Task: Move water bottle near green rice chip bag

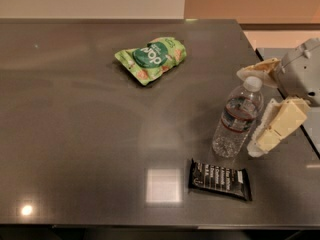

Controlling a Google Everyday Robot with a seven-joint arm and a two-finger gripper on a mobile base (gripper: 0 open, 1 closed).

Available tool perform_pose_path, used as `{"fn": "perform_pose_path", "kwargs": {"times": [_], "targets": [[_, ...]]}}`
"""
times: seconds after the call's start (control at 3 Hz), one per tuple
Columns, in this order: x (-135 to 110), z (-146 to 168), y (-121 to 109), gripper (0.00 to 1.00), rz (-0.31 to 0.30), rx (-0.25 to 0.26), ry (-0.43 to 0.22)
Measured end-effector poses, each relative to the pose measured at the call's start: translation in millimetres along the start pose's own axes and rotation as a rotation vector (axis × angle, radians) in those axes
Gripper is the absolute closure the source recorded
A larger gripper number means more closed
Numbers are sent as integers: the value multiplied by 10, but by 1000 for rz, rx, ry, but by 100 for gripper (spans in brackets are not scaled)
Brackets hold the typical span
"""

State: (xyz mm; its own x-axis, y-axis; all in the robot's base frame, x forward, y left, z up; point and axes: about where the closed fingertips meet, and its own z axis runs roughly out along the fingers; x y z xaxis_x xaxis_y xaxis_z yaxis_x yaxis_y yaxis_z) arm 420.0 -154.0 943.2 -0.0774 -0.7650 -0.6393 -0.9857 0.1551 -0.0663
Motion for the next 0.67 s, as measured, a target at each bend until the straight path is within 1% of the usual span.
{"fn": "perform_pose_path", "kwargs": {"times": [0.33,0.67], "targets": [[7,38,21,17,-3,-1,-24],[5,47,-18,41,-3,7,-39]]}}
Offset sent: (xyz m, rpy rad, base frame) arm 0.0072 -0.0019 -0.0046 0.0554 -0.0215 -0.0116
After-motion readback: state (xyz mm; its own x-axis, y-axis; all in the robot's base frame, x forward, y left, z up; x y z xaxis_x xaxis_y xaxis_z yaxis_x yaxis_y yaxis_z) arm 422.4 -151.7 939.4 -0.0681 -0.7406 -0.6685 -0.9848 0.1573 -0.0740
